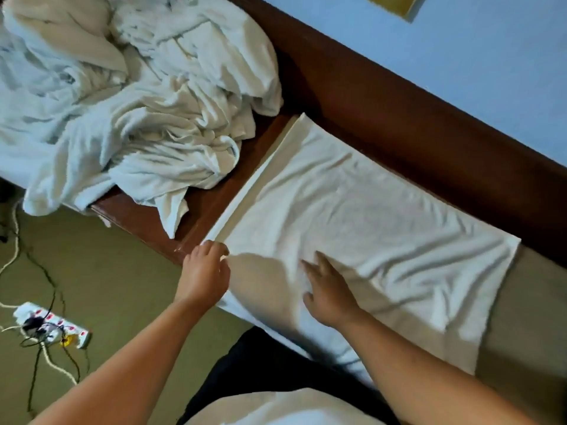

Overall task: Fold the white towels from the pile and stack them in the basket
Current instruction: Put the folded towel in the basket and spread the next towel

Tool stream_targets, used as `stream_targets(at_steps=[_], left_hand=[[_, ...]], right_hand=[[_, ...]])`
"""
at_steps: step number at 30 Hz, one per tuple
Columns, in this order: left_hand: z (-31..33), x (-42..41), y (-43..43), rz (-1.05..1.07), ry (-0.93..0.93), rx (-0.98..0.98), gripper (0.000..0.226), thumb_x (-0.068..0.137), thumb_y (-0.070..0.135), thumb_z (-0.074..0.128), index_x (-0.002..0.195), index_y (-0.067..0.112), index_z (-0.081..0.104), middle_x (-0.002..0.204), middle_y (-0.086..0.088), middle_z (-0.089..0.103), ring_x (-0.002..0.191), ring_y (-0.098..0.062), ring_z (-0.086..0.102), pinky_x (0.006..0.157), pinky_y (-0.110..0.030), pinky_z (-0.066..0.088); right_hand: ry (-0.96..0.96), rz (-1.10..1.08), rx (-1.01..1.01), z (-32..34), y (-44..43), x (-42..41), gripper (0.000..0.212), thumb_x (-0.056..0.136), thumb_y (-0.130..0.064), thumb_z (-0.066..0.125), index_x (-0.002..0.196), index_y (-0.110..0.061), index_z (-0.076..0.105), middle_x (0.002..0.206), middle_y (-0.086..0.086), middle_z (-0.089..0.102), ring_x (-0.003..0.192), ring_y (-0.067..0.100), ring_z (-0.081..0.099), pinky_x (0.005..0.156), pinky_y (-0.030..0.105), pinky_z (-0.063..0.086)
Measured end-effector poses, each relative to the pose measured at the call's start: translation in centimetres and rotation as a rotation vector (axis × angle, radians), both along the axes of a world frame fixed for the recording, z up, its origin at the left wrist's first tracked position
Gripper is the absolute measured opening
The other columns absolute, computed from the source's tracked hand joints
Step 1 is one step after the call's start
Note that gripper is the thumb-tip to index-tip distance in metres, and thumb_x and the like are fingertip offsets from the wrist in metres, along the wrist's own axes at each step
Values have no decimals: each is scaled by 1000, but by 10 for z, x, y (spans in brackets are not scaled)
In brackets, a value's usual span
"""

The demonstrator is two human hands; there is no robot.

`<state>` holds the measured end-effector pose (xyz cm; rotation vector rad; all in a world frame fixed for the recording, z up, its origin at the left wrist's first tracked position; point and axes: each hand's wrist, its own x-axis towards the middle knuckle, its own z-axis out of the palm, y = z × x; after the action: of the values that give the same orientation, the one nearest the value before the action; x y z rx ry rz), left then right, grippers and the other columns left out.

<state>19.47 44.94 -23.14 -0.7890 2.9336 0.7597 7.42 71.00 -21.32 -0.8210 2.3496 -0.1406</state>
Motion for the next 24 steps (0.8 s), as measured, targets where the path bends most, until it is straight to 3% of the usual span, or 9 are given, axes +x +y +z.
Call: stream_targets(at_steps=[6, 10, 14, 18, 21, 24], left_hand=[[7, -56, 102, -565, -117, 124, 24, 93, 21, 59, 116, 22, 64, 121, 2, 60, 106, -26, 59, 89, -40, 49], [12, -79, 182, -938, -283, 111, 38, 96, 25, 55, 134, 28, 55, 141, 6, 48, 124, -23, 49, 100, -37, 45], [17, -82, 246, -1138, -437, -47, 58, 94, 31, 57, 148, 36, 38, 153, 1, 29, 131, -28, 40, 100, -43, 48], [21, -74, 288, -1218, -509, -197, 66, 93, 35, 59, 152, 39, 32, 154, -5, 23, 131, -31, 39, 99, -43, 49], [27, -74, 304, -1201, -596, -212, 66, 94, 37, 59, 153, 38, 29, 153, -6, 19, 133, -32, 38, 102, -43, 47], [31, -79, 308, -1168, -670, -184, 67, 95, 37, 60, 154, 38, 30, 155, -5, 17, 136, -31, 36, 107, -42, 44]], right_hand=[[113, -528, 24, -15, 151, 48, 66, 87, -37, 56, 149, -17, 45, 159, 17, 30, 145, 32, 35, 112, 44, 39], [90, -883, 133, -19, 248, 105, 66, 96, -40, 54, 155, -21, 32, 163, 12, 23, 147, 31, 30, 116, 43, 33], [191, -1279, 2, -31, 292, 151, 64, 85, -35, 54, 146, -16, 49, 152, 19, 37, 133, 42, 41, 110, 48, 36], [244, -1680, -61, -36, 314, 142, 55, 89, -23, 69, 137, -1, 54, 137, 26, 44, 122, 48, 46, 107, 47, 37], [173, -1697, -36, -29, 329, 114, 45, 88, -33, 71, 123, -6, 62, 132, 24, 49, 122, 45, 45, 109, 44, 33], [47, -1437, 86, -20, 334, 89, 49, 86, -54, 66, 114, -15, 63, 129, 17, 52, 126, 38, 43, 110, 46, 32]])
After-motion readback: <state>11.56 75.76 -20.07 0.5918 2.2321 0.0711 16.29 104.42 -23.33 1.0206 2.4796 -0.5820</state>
